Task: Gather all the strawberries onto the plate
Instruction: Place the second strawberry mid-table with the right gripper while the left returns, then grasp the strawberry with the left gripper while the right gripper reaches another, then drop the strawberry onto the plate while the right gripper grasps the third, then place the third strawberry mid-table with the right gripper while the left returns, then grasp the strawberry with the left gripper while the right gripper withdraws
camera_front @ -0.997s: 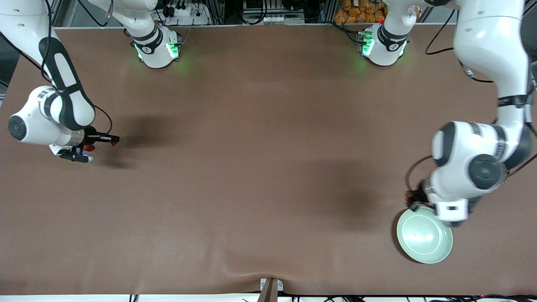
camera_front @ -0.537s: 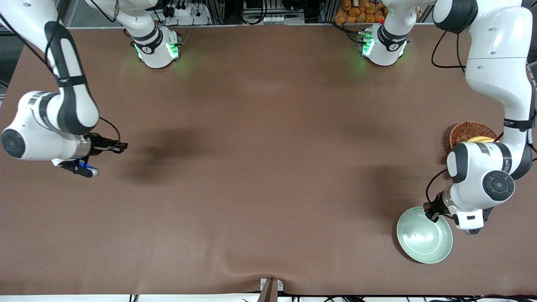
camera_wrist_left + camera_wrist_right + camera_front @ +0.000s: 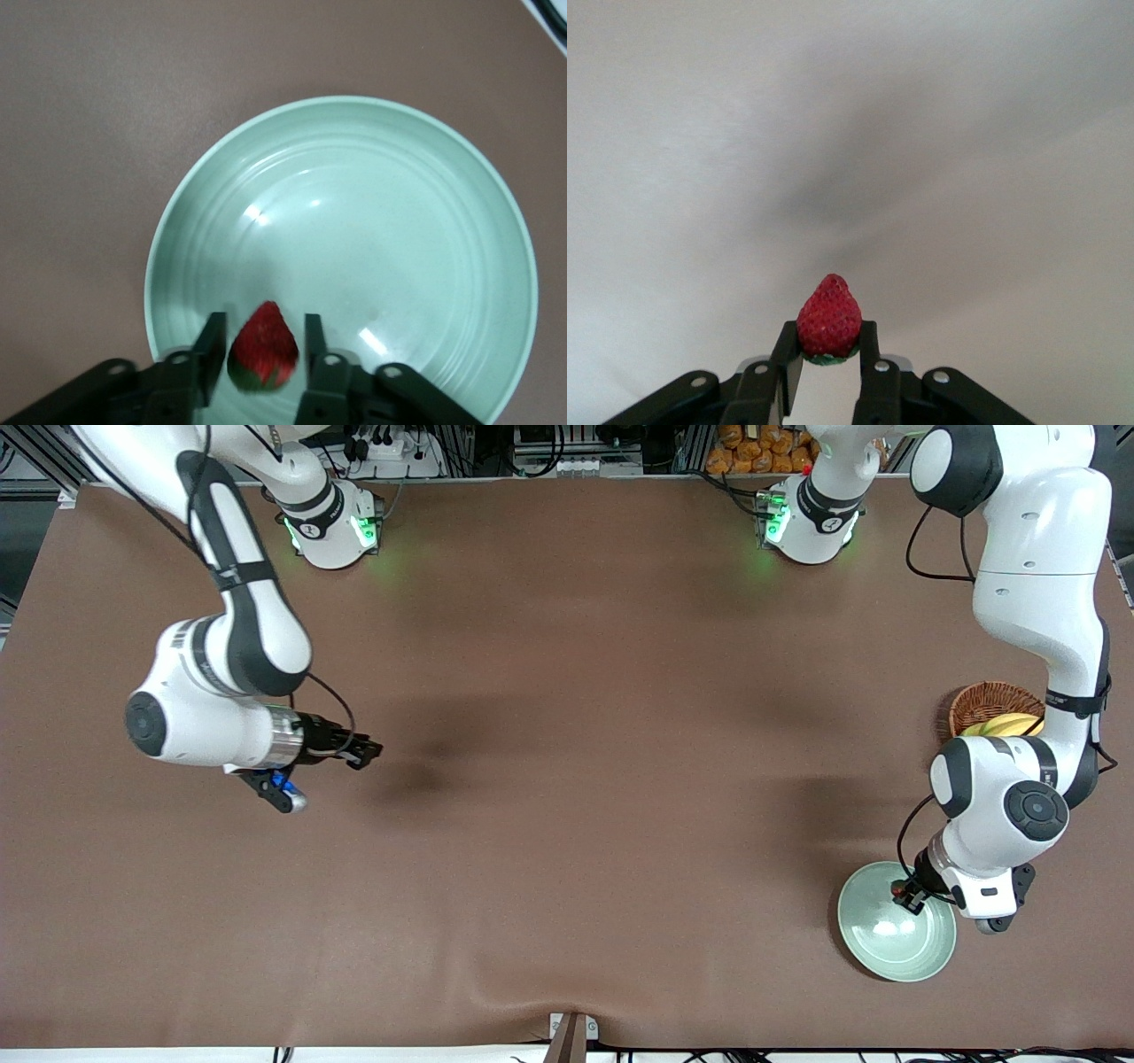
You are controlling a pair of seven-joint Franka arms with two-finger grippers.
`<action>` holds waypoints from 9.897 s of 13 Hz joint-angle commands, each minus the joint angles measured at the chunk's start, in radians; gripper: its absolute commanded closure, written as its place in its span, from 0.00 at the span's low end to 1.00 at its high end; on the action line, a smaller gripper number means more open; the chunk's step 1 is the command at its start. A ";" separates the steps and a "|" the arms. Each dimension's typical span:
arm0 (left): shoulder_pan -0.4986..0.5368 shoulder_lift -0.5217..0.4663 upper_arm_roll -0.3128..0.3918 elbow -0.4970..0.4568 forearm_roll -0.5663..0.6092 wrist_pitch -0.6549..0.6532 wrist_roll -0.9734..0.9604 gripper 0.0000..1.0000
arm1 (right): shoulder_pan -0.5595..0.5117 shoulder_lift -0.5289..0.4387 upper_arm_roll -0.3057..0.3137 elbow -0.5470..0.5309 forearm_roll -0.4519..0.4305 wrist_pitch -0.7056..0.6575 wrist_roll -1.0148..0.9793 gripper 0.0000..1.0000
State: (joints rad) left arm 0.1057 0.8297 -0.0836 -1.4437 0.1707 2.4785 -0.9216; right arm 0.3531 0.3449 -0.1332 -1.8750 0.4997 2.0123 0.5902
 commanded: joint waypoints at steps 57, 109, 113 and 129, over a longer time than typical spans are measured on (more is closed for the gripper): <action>-0.664 0.008 -0.191 -0.046 0.113 -0.228 -0.065 0.71 | 0.020 0.244 -0.755 -0.201 -0.035 0.221 -1.317 0.00; -0.121 -0.363 -0.169 -0.368 0.217 -0.040 -0.119 0.00 | 0.724 0.393 -0.224 0.160 0.435 0.536 0.425 1.00; -0.124 -0.366 -0.243 -0.362 0.216 -0.133 -0.065 0.00 | 0.725 0.414 -0.178 0.163 0.435 0.589 0.433 0.00; -0.477 -0.175 -0.295 -0.221 0.084 -0.135 -0.753 0.00 | 0.636 0.382 -0.575 0.393 0.387 0.070 0.349 0.00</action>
State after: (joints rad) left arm -0.3008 0.6094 -0.3908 -1.7111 0.2556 2.3545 -1.5332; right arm 0.9872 0.7324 -0.6574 -1.5028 0.9000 2.1551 0.9797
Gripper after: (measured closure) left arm 0.000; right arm 0.000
